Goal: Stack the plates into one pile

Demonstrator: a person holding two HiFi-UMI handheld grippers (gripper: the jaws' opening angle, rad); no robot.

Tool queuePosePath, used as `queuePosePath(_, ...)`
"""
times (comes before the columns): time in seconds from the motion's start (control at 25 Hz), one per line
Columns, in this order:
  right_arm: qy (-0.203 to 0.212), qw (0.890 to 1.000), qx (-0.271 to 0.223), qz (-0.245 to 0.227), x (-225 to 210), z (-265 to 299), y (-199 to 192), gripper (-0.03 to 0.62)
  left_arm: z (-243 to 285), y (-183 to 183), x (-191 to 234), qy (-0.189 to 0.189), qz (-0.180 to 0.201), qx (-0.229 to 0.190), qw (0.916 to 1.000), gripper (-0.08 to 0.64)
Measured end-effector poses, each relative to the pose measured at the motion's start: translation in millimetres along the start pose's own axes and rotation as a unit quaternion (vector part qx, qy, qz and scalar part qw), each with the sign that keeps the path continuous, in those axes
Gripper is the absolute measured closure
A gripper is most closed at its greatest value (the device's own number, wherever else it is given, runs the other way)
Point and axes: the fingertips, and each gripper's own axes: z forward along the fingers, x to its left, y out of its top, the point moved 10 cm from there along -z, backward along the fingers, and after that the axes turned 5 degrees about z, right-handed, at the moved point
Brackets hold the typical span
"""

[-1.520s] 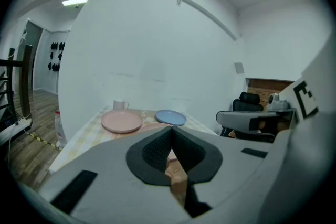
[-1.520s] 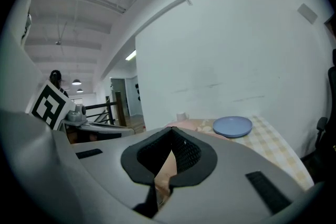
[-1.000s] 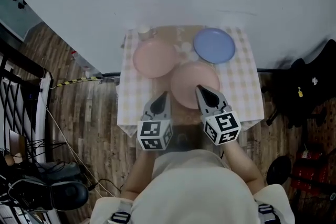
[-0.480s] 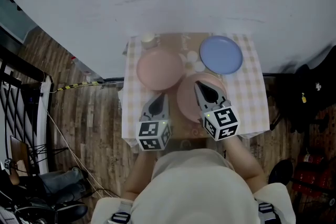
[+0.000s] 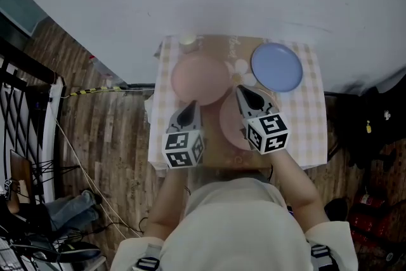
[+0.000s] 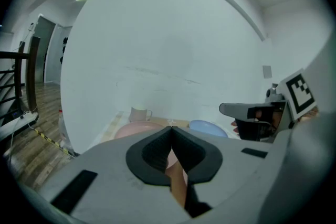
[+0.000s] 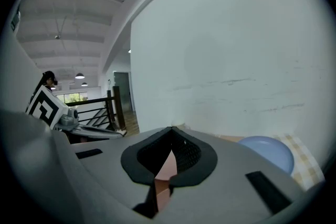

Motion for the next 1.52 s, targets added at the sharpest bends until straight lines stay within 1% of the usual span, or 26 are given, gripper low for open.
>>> queuePosePath(0.24,0.009,1.0,0.02,-0.014,-15,35,-1,0.592,14,1,22,0.03,-0.02,-0.007,0.9993,0.558)
queuePosePath(0.4,0.013,0.999,0.036,-0.006,-26,61,-8,0.592,25,-4,37,0.042,-0.025,-0.005,0.9988,0.558)
queuePosePath(0.52,0.007,0.998,0.055,-0.001,-36,80,-17,0.592,36,-9,47,0.052,-0.031,-0.001,0.9982,0.558)
queuePosePath(0.72,-0.002,0.996,0.086,-0.007,-49,107,-33,0.592,54,-21,65,0.079,-0.047,0.017,0.9956,0.557)
queuePosePath(0.88,-0.007,0.994,0.108,-0.01,-58,126,-45,0.592,64,-32,78,0.104,-0.05,0.032,0.9928,0.557)
queuePosePath(1.28,-0.013,0.987,0.161,-0.01,-71,159,-70,0.591,86,-49,107,0.138,-0.055,0.059,0.9871,0.557)
queuePosePath(1.36,-0.014,0.985,0.172,-0.009,-73,164,-71,0.582,90,-51,111,0.146,-0.057,0.062,0.9857,0.557)
queuePosePath(1.44,-0.015,0.983,0.182,-0.008,-76,169,-73,0.547,92,-54,114,0.151,-0.063,0.068,0.9841,0.557)
queuePosePath(1.52,-0.016,0.981,0.194,-0.007,-79,174,-74,0.541,96,-57,118,0.157,-0.07,0.075,0.9822,0.555)
